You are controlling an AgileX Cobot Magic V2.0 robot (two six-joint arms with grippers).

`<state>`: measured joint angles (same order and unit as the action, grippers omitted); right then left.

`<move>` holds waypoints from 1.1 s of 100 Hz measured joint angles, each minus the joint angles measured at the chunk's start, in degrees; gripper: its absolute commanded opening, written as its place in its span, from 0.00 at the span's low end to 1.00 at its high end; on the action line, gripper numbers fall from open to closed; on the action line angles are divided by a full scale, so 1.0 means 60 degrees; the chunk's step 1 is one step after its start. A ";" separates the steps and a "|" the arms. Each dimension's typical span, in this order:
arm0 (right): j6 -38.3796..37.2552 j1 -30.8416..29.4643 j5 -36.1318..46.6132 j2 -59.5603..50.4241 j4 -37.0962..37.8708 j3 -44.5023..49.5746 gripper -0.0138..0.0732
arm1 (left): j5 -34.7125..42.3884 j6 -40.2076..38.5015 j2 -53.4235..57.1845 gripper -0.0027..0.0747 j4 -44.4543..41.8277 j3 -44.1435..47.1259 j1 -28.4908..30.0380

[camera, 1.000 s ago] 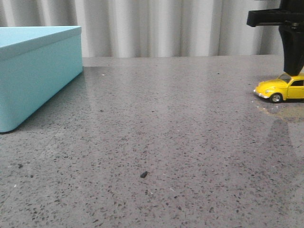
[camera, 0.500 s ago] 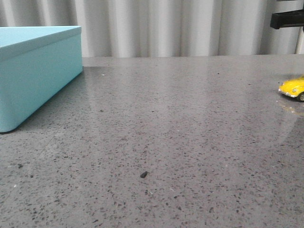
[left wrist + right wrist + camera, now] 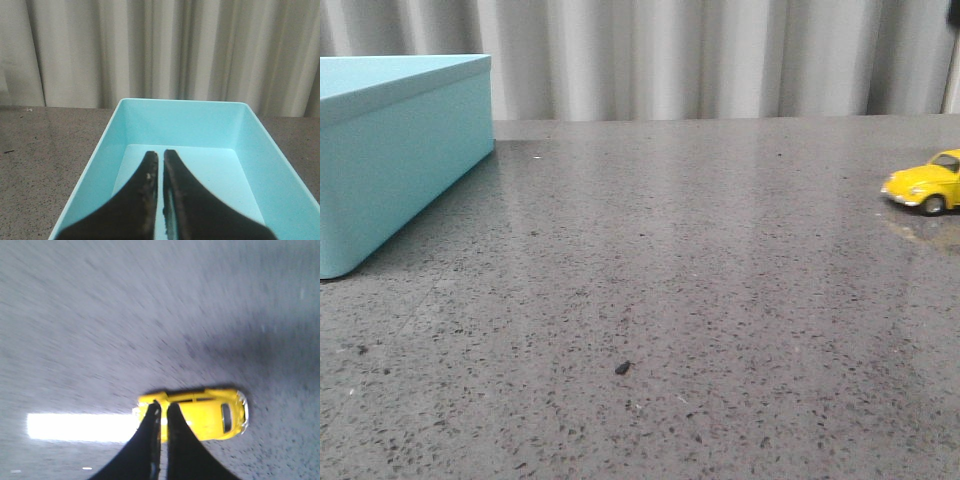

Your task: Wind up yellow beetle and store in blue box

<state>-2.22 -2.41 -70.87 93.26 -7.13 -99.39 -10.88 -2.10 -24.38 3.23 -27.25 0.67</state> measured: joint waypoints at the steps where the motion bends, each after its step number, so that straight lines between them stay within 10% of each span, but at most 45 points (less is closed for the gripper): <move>1: 0.0000 0.0000 0.0000 -0.0043 -0.0024 -0.0049 0.09 | 0.0000 0.0000 0.0000 0.01 0.0000 0.0000 0.0000; 110: 0.0152 0.0000 -0.0250 -0.1369 -0.0350 -0.0567 0.09 | 0.0254 0.0014 0.0000 0.01 0.0000 -0.0006 0.0000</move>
<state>-1.31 -2.41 -72.37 85.04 -9.23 -102.80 -9.35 -2.01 -24.38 3.23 -27.28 0.67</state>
